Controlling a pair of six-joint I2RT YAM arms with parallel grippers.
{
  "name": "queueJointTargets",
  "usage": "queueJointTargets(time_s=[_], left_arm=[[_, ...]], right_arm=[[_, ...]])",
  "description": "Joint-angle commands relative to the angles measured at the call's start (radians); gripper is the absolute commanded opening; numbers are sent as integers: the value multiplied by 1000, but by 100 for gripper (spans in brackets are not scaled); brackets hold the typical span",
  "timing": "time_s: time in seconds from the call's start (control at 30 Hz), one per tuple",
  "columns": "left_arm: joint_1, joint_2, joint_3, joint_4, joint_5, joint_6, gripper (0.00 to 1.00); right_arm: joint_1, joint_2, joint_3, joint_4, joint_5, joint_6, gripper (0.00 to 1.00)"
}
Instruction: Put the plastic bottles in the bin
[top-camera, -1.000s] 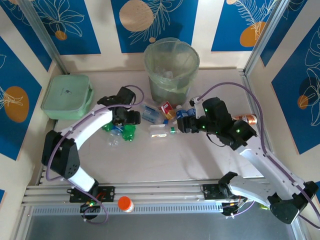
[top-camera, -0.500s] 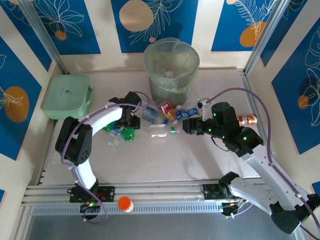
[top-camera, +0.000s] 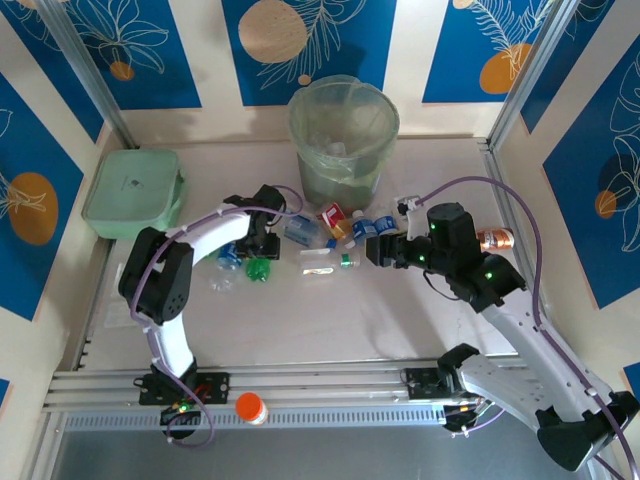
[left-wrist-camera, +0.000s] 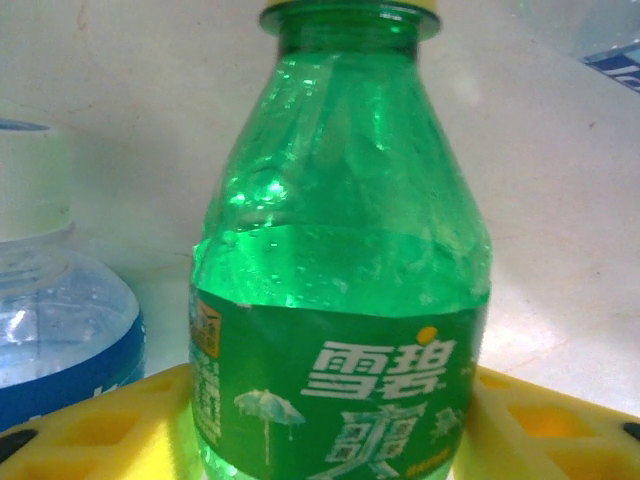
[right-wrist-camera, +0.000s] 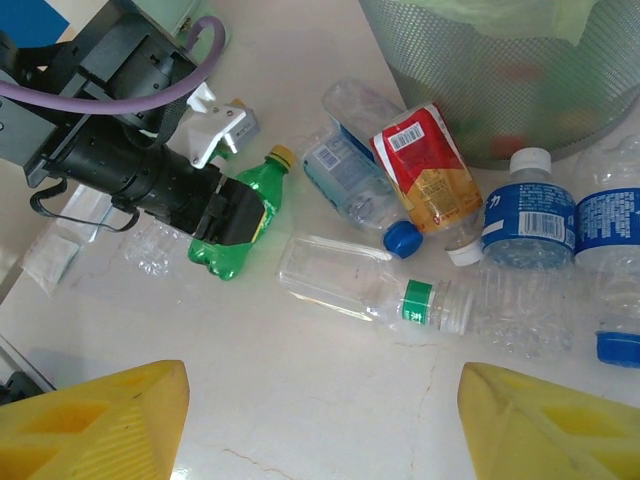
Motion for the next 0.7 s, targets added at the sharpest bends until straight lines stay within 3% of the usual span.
queueJointTargets(time_s=[0.0,0.27,0.37,0.47,0.6,0.67], left_arm=[[-4,4,3,30,24,6,53],[-11,-202,-30,-12,-12,21,53],[-23,-331,-77,38,45,67,54],[-39,-471,-176,206,277,146,55],[-66,-620,-304,452,553,157,53],[-86,-668,-327,505,611,170,53]], right_arm=[[-6,3,13,14,-34,14,71],[-6,1,37,17,-58,36,71],[-6,6,36,37,-102,57,71],[-5,20,29,88,-197,83,72],[-4,50,29,162,-286,149,72],[-4,63,27,213,-343,189,73]])
